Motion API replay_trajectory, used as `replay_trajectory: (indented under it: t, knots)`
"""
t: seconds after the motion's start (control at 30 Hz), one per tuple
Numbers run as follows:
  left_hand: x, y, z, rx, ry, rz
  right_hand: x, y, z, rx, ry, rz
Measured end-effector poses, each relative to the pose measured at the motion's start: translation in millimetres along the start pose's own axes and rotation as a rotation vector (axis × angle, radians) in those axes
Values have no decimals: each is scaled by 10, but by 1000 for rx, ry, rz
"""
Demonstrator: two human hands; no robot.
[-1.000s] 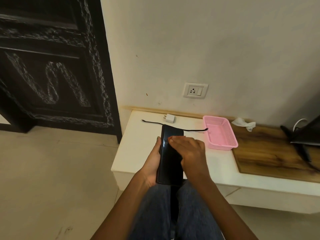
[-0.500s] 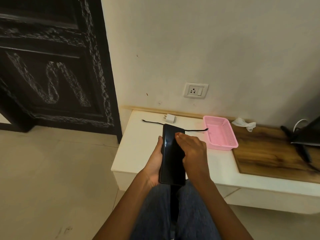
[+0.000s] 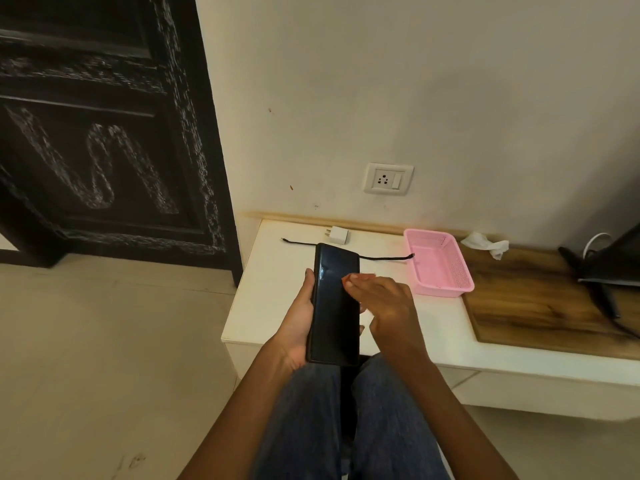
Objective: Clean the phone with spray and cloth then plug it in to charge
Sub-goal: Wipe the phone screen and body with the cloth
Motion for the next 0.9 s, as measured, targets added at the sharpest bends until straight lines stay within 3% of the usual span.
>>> replay_trajectory:
  t: [0.1,0.27,0.5,0.73,0.9]
  knots:
    - [0,34,-21,12,-11,19,66,-108,6,21,-23,-157]
    - [-34,-10,40,-3,10,0,-45,125,-40,-34,3,65]
    - [-15,2,-64,14,-26,4,217,-75,57,2,-22,-131]
    - [-34,20,101,-3,-97,37,41,159,17,-28,-55,38]
    - [-60,5,23,26,-77,54,192,67,36,-25,-32,-74]
Point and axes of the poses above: each hand's wrist, its own x-axis towards the middle knuckle, its own z-axis out of the back of the hand, y = z × x, the point moved 5 cm from there along x, towards the middle knuckle, and after that the axes turned 12 degrees about x, right-handed, at the moved point
